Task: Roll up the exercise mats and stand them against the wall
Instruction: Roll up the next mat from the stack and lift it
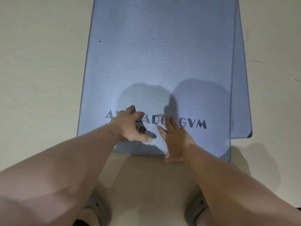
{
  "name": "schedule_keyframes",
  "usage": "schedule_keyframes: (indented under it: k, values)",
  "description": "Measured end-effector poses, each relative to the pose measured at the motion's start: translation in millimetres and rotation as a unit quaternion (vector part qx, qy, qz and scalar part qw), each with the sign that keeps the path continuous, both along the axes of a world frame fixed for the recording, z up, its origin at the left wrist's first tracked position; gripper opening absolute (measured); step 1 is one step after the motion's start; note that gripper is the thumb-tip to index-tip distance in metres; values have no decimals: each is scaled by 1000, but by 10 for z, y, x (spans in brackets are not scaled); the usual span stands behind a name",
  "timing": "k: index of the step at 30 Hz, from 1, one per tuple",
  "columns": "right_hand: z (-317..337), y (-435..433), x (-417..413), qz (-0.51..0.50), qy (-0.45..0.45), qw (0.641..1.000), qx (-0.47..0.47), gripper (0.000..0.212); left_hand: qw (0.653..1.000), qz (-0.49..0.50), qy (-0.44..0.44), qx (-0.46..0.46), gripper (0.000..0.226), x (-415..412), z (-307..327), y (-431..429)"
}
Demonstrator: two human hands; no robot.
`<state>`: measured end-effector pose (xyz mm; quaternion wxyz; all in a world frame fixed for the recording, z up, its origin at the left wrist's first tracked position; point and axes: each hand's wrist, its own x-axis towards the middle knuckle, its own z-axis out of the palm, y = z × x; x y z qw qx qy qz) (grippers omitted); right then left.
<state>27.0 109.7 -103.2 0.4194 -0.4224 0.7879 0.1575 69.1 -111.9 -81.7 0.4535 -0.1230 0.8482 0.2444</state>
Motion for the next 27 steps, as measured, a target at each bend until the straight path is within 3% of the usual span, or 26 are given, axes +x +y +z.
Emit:
schedule_keyframes:
  k: [2,4,5,8,10,14,16,18,22,25,27]
  values:
    - [150,0,-146,-41,-47,998,-19,104,997,-64,-35,5,132,14,20,-58]
    - [281,-7,-285,-117,-76,989,-54,56,993,-106,-61,0,135,1,47,-68]
    - [322,-7,-356,-167,-86,979,-79,45,989,-129,-65,-10,135,-10,65,-49]
    - [386,-60,-561,-288,-103,947,-96,41,981,-181,-45,-49,125,-14,107,38]
    - [352,-88,-643,-312,-96,942,-75,34,983,-172,-33,-56,107,2,124,49]
    - [335,-103,-705,-343,-57,935,-72,20,996,-58,60,-29,32,-27,204,20]
    - [396,-144,-762,-329,-14,941,-83,26,993,-34,101,-45,17,-89,254,21]
    - [480,-232,-805,-307,32,948,-81,41,987,-35,124,-95,29,-151,259,43]
    - [586,-446,-574,-198,138,963,-121,37,978,-19,137,-158,30,-272,187,85]
    - [475,-389,-175,-111,196,945,-236,61,975,12,146,-170,17,-410,138,41]
    - [355,-224,9,-81,215,938,-261,79,973,23,146,-179,18,-503,104,-31]
